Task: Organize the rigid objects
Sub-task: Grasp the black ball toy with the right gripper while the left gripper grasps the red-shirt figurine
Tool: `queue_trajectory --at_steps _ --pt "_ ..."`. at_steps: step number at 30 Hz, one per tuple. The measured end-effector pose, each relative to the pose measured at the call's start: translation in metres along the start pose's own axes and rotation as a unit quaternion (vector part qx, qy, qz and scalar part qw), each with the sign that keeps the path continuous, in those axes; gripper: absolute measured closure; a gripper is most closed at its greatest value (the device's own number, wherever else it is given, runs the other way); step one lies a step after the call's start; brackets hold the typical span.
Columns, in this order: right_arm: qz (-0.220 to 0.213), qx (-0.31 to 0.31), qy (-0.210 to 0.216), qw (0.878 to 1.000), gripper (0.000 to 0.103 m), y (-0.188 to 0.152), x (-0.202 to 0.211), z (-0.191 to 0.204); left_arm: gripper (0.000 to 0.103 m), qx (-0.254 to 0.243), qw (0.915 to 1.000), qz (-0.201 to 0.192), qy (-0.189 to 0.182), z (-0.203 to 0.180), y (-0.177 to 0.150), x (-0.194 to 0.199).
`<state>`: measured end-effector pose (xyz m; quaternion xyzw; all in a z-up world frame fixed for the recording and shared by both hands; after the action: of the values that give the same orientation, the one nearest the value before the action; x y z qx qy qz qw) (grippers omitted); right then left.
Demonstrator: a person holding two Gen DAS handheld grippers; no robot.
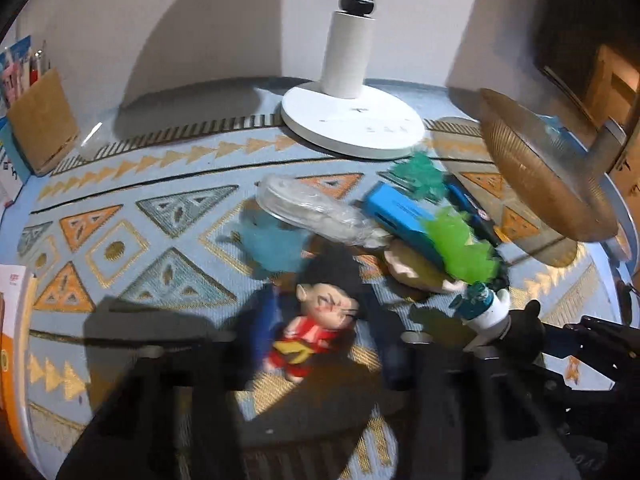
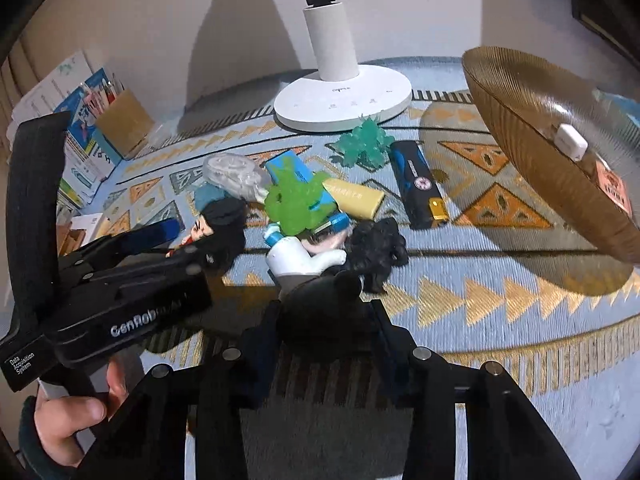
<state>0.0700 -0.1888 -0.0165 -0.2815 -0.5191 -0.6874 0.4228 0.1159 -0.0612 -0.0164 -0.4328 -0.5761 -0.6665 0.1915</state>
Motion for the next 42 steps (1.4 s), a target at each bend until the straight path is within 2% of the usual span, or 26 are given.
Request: queue_trajectory --at_steps 3,5,9,12,14,15,16,17,18,20,21,22,23,26,29,33,36,39,41,42 --pt "0.001 -0.014 0.016 1.0 0.062 -0.007 0.016 -0.008 0.083 0.015 0.9994 -0.009 -0.03 -0.004 -0.011 0.018" --pt "-0.006 -0.027 0.018 0.999 0.063 -0.012 0.034 -0.019 0.083 0.03 0.9985 -0.013 -0.044 -0.006 -0.021 0.033" --pt "-0.007 -0.055 0.011 0.998 0.063 -0.028 0.057 -0.045 0.083 0.029 0.9974 -0.016 -0.063 -0.017 -0.042 0.054" --pt "0.005 -0.071 0.02 0.997 0.063 -0.043 0.061 -0.059 0.079 0.017 0.9988 -0.011 -0.044 -0.02 -0.047 0.053" --pt "0.011 -0.073 0.025 0.997 0.063 -0.05 0.06 -0.062 0.048 0.029 0.9989 -0.009 -0.035 -0.016 -0.044 0.05" --pt "0.014 -0.07 0.026 0.997 0.063 -0.053 0.059 -0.061 0.036 0.032 0.9986 -0.01 -0.04 -0.014 -0.04 0.047" --pt "0.015 -0.065 0.025 0.997 0.063 -0.055 0.057 -0.06 0.016 0.032 0.9987 -0.013 -0.039 -0.013 -0.036 0.044" --pt "0.015 -0.06 0.024 0.998 0.063 -0.056 0.056 -0.059 0.014 0.028 0.9991 -0.021 -0.025 -0.011 -0.031 0.042" --pt "0.016 -0.056 0.021 0.998 0.062 -0.057 0.055 -0.059 0.014 0.019 0.9994 -0.028 -0.012 -0.011 -0.027 0.04" --pt "0.015 -0.049 0.029 0.998 0.055 -0.059 0.056 -0.061 0.015 -0.008 0.9997 -0.015 0.019 -0.012 -0.016 0.025" --pt "0.014 -0.046 0.035 0.998 0.05 -0.059 0.058 -0.063 0.015 -0.014 0.9996 -0.008 0.022 -0.012 -0.014 0.02" --pt "0.009 -0.044 0.031 0.998 0.039 -0.06 0.06 -0.065 0.017 -0.021 0.9995 -0.002 0.024 -0.013 -0.012 0.014" --pt "0.001 -0.04 0.023 0.999 0.037 -0.06 0.063 -0.068 0.02 -0.025 0.9997 -0.008 0.003 -0.014 -0.009 0.011" --pt "0.0 -0.018 0.005 1.0 0.037 -0.06 0.064 -0.072 0.028 -0.036 0.9993 -0.011 -0.01 -0.016 -0.008 0.012" --pt "0.006 -0.005 0.011 1.0 0.037 -0.059 0.06 -0.072 0.028 -0.045 0.9989 -0.002 -0.012 -0.011 -0.016 0.014" --pt "0.005 0.035 -0.002 0.999 0.035 -0.057 0.053 -0.057 0.029 -0.017 0.9998 0.011 -0.002 0.006 -0.018 0.007" --pt "0.003 0.052 -0.01 0.999 0.035 -0.058 0.049 -0.05 0.029 -0.013 0.9999 0.007 0.004 0.009 -0.013 0.003" --pt "-0.001 0.053 -0.01 0.999 0.035 -0.058 0.047 -0.049 0.043 -0.023 0.9997 0.004 0.011 0.004 -0.004 -0.004" --pt "-0.001 0.052 -0.008 0.999 0.035 -0.057 0.046 -0.049 0.064 -0.046 0.9986 0.001 0.026 -0.006 0.001 -0.009" --pt "-0.002 0.051 -0.007 0.999 0.035 -0.057 0.046 -0.05 0.067 -0.054 0.9982 -0.001 0.025 -0.011 0.002 -0.01"
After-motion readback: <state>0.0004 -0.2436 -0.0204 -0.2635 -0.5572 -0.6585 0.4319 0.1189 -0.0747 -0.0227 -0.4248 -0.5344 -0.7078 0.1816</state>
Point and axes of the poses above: each gripper's, at about its wrist camera, not at the fingertips, and x roughly against the way its jaws point, z to its left, y to its top, the point moved 4 cm from there along -x, roughly the way its jaws point, and after that the axes turned 7 degrees about -x, right-handed, at the moved point
